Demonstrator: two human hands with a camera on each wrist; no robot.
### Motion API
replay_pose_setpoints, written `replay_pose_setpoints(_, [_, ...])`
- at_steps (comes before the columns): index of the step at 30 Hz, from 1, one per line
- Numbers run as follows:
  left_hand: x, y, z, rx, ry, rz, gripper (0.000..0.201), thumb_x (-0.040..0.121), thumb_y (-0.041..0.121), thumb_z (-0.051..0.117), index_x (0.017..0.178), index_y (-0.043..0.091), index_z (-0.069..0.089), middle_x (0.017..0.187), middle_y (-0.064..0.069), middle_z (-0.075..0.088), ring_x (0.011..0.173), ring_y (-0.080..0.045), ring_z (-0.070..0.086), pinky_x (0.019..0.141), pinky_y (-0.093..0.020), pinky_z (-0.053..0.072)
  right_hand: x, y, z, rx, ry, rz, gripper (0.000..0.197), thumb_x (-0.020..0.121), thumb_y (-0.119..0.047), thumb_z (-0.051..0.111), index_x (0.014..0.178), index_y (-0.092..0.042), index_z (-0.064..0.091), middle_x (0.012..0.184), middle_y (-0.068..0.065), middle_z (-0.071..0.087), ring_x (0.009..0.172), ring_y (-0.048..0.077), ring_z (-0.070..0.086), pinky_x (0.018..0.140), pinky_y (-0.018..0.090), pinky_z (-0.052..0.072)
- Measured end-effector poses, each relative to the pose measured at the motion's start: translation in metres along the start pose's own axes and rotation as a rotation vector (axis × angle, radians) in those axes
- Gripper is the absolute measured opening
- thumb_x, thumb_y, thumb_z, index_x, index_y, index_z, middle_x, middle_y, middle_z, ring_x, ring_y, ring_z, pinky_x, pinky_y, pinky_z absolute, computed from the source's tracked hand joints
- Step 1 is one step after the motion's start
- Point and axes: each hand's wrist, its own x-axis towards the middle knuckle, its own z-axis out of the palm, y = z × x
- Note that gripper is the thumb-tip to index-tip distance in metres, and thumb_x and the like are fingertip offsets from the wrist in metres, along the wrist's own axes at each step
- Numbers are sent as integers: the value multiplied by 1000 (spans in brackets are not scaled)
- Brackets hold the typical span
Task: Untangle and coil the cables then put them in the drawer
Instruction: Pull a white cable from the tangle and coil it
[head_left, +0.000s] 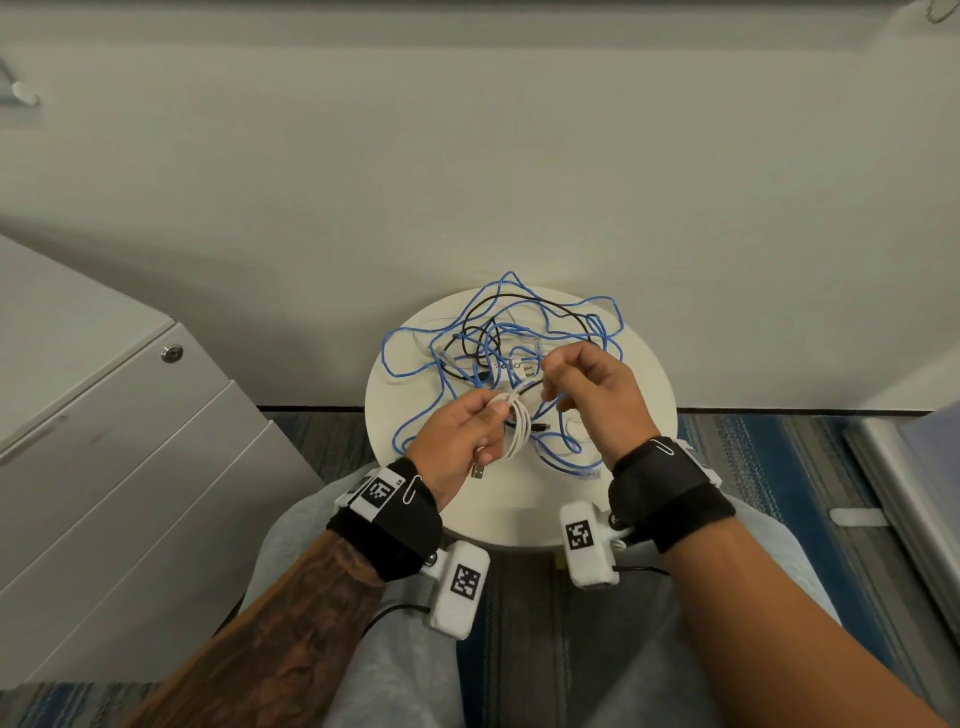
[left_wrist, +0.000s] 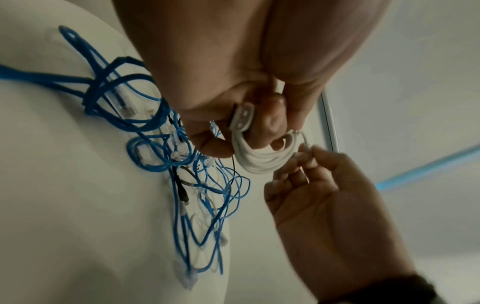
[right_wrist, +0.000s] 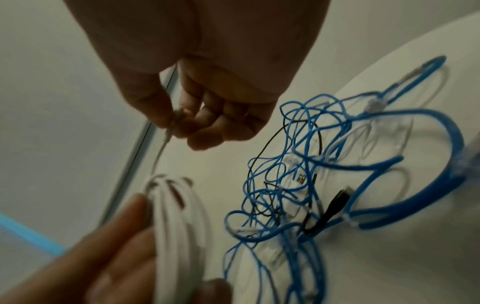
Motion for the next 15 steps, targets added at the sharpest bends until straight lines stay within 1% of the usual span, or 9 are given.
replay_pose_setpoints(2, [2,2,-3,-94,45,3,23,101,12,46,109,-4,60,64,-3,43,56,-12,42,58,-23,42,-3,0,2,-63,-80,-3,9,97,-3,56,91,-5,63,74,7,66,68,14,61,61,16,47])
replay_pose_setpoints(4, [1,6,-3,-154,78,1,19,100,11,48,99,2,64,78,-8,63,67,-16,57,67,-29,51,-8,4,11,-134,-164,34,11,100,-10,56,97,-3,64,81,12,70,71,11,64,66,19,51])
replay_pose_setpoints(6, [2,7,-3,-147,124,0,20,100,11,48,105,4,67,85,-8,71,76,-17,64,72,-33,55,-8,10,18,-142,-199,103,14,101,-16,55,99,-9,67,89,15,72,76,17,64,72,31,53])
replay_pose_setpoints(7, [2,6,-3,-122,150,3,22,100,12,49,111,4,67,89,-10,72,80,-19,66,75,-36,55,-8,10,19,-110,-196,145,16,101,-16,54,99,-12,70,90,15,72,79,20,64,73,35,53])
replay_pose_setpoints(9, [3,3,-4,-62,197,20,26,99,15,52,119,5,66,105,-20,71,93,-26,68,83,-44,55,-8,7,19,-44,-178,216,23,102,-21,52,98,-14,73,90,17,71,81,23,63,77,38,54])
replay_pose_setpoints(10, [3,1,-5,-30,220,29,26,99,15,54,119,6,66,109,-22,70,96,-29,68,84,-45,56,-8,6,19,-55,-181,216,26,102,-26,53,97,-13,75,91,17,72,80,22,63,77,38,55])
replay_pose_setpoints(12, [3,-1,-3,30,244,48,23,98,14,55,115,11,70,105,-19,72,94,-28,69,81,-46,58,-11,4,18,-141,-225,157,30,100,-34,58,95,-10,76,87,11,75,75,14,63,75,32,55])
replay_pose_setpoints(13, [3,-2,-3,59,248,57,22,98,13,55,113,14,71,102,-16,73,92,-27,70,81,-46,59,-12,4,18,-185,-252,128,27,98,-33,61,94,-12,76,85,6,76,73,10,63,73,28,54])
replay_pose_setpoints(15, [3,-4,-4,114,250,76,21,98,13,56,109,19,72,97,-12,74,88,-27,70,80,-47,59,-12,6,18,-231,-296,102,16,96,-27,64,92,-17,76,82,1,76,71,7,62,70,23,51])
